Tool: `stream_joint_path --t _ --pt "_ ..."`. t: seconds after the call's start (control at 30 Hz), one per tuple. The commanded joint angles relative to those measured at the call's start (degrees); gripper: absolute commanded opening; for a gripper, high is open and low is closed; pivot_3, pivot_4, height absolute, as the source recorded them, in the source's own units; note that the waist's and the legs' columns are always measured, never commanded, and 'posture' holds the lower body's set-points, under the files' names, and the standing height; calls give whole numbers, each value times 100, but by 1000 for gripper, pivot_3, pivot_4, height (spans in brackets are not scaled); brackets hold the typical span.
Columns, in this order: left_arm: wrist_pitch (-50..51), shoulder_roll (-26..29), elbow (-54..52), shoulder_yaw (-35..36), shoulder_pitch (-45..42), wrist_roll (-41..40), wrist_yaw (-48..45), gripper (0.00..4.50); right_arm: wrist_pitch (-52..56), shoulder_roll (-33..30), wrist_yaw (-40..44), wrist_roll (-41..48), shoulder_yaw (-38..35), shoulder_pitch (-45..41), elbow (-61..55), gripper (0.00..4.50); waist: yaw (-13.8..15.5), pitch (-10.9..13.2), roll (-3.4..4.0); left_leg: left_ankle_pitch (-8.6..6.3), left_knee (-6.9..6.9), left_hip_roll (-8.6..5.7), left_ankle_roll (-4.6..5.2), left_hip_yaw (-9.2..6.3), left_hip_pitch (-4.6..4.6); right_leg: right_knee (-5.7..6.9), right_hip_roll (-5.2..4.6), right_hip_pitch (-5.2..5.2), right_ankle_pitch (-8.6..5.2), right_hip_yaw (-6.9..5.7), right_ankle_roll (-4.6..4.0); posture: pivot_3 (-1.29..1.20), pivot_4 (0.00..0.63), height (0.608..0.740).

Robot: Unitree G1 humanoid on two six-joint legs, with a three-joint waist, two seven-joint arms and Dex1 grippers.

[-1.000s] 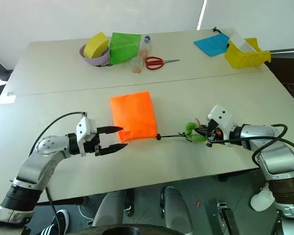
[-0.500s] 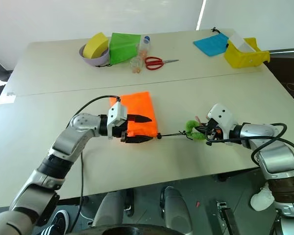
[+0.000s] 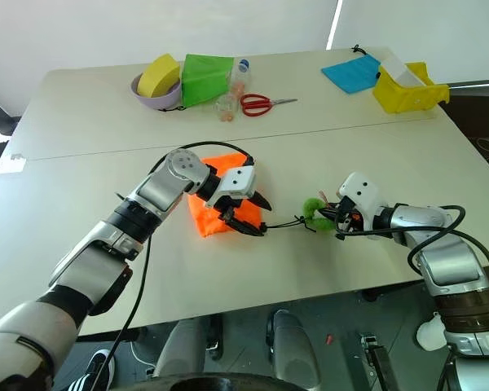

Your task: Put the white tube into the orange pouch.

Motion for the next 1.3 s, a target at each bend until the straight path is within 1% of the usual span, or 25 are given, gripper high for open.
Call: stream_joint_path --t 0.03,0.13,0.23,0.37,0.53,0.67,0.83,1.13,1.23,1.3 --pt "-49 -30 -169 -144 -149 227 -124 3390 -109 20 -25 -30 -75 -50 -70 0 0 0 0 0 0 0 0 -1 1 0 0 0 0 0 0 0 150 740" --pt "-304 -20 -165 -193 -173 519 114 3390 -110 34 -37 -50 -98 -22 -94 0 -4 0 0 0 0 0 0 -2 1 1 1 0 0 0 0 0 150 740" --pt "-282 40 -336 -262 -102 709 126 3390 -109 34 -39 -53 -122 9 -114 0 -1 0 0 0 0 1 0 -3 1 2 1 0 0 0 0 0 150 740" --pt "61 -73 -555 -272 -5 857 339 3390 -112 49 -60 -55 -115 28 -140 0 4 0 0 0 0 1 0 -3 0 3 0 0 0 0 0 0 150 740" --pt "838 -194 -998 -194 204 713 395 3390 -153 76 -62 -81 -81 -8 -78 0 0 0 0 0 3 0 0 -3 0 4 0 1 1 1 1 0 150 740" --pt "1155 -153 -1227 -248 306 766 431 3390 -177 96 -65 -106 -69 -7 -77 0 -5 0 0 0 3 0 1 -5 3 11 1 1 0 1 1 0 150 740" --pt "988 -169 -1129 -304 273 967 737 3390 -193 129 -73 -137 -62 -6 -76 0 -2 0 0 1 8 0 1 -9 5 15 4 2 0 1 0 0 150 740" --pt "1036 -79 -1123 -411 296 1146 791 3390 -190 130 -70 -157 -79 14 -99 0 -4 0 0 1 10 0 1 -9 5 15 2 3 0 1 0 0 150 740" --pt "1010 -164 -1075 -326 320 1085 880 2601 -195 134 -75 -165 -74 -3 -83 0 -1 0 0 1 12 0 1 -9 7 17 3 5 0 1 0 0 150 740" --pt "960 -183 -1103 -303 342 1066 916 1699 -194 137 -77 -167 -72 -6 -86 0 -1 0 0 1 16 0 1 -9 6 18 2 6 1 1 0 0 150 740"
